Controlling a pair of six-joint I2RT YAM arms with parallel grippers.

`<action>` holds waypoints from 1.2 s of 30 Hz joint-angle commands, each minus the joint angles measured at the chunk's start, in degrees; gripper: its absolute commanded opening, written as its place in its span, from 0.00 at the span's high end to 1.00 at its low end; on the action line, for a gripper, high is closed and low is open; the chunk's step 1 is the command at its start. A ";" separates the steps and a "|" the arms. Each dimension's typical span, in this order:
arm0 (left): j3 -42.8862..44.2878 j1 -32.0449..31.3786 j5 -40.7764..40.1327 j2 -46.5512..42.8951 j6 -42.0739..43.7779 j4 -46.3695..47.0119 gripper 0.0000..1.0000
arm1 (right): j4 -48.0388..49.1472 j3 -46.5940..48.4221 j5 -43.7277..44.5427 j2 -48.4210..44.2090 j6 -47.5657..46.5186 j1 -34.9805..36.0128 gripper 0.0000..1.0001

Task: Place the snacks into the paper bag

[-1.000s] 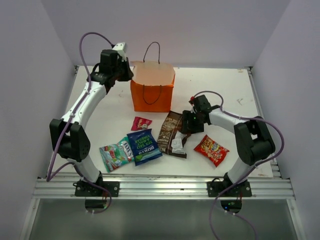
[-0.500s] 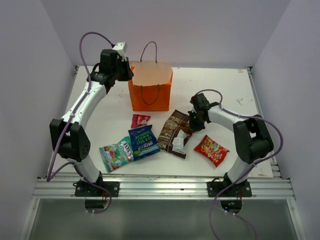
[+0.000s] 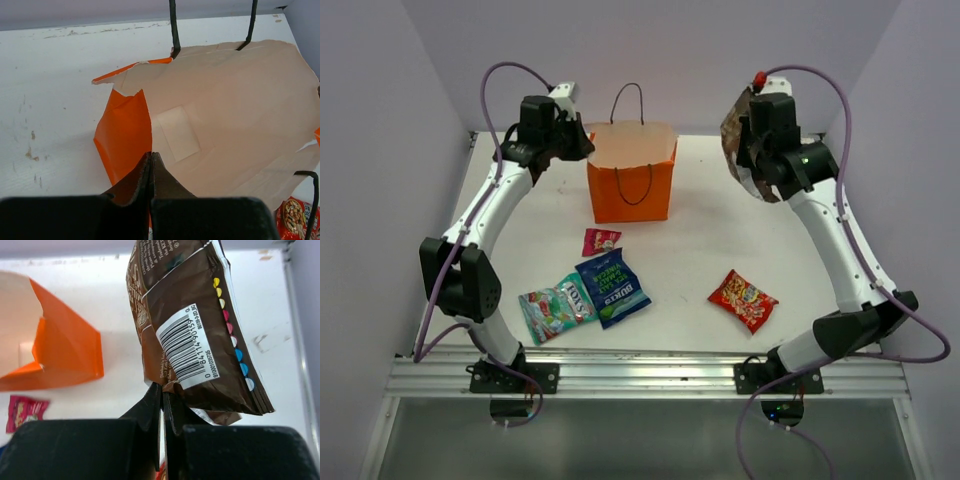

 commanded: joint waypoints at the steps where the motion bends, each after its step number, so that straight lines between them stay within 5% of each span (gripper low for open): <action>1: 1.77 0.09 5.67 -0.52 -0.87 0.20 1.00 | 2.62 5.53 6.82 1.27 -4.21 0.02 1.00; 17: 0.80 -3.60 13.59 0.01 -1.93 1.43 1.00 | 17.39 35.94 -7.49 13.41 -6.33 1.86 1.00; 36: 2.99 -6.15 12.81 1.50 -2.81 1.51 1.00 | 27.68 26.99 -21.03 19.03 6.41 5.11 1.00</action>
